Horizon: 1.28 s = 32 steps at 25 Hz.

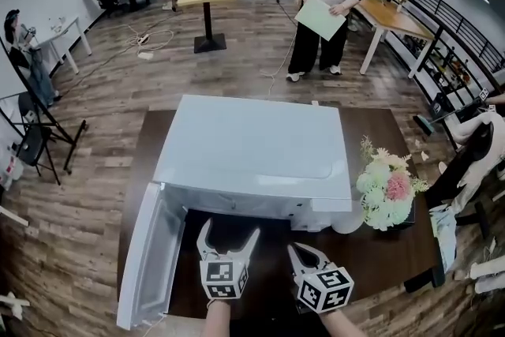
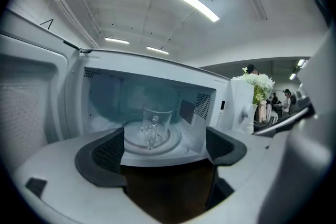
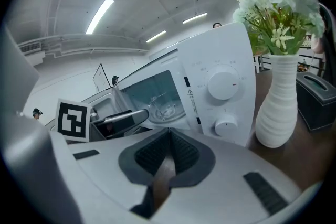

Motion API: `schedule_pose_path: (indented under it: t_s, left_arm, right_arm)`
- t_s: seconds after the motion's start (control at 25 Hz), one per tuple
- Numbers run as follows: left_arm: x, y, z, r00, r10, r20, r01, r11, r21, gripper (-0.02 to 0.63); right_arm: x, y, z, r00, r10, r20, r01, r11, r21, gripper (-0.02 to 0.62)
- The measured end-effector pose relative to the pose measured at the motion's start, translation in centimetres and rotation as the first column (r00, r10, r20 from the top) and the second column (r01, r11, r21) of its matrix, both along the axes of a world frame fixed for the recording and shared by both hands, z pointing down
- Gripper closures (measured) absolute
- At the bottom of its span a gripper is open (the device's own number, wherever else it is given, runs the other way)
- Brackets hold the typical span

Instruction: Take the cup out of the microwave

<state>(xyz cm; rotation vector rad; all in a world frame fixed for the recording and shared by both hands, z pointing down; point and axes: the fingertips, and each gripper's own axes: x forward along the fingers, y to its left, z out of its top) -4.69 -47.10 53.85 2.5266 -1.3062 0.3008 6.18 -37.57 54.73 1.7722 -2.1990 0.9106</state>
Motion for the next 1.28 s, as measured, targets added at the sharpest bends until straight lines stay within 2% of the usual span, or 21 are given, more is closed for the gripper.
schedule_pose_path:
  t_s: [0.4, 0.68, 1.28]
  left_arm:
    - [2.3, -5.3, 0.8, 0.998, 0.061, 0.01, -0.061, 0.998, 0.027, 0.147]
    - [3.7, -7.9, 1.8, 0.997, 0.073, 0.024, -0.074, 0.996, 0.052, 0.147]
    - [5.8, -12.0, 3.1, 0.983, 0.071, 0.17, -0.082, 0.995, 0.06, 0.147]
  right_arm:
    - [-0.3, -1.4, 1.3, 1.0, 0.012, -0.025, -0.013, 0.999, -0.035, 0.6]
    - [-1.1, -1.9, 2.3, 0.999, 0.012, -0.033, -0.014, 0.999, -0.048, 0.6]
    - [-1.1, -1.8, 2.6, 0.999, 0.017, -0.035, -0.019, 0.998, -0.062, 0.6]
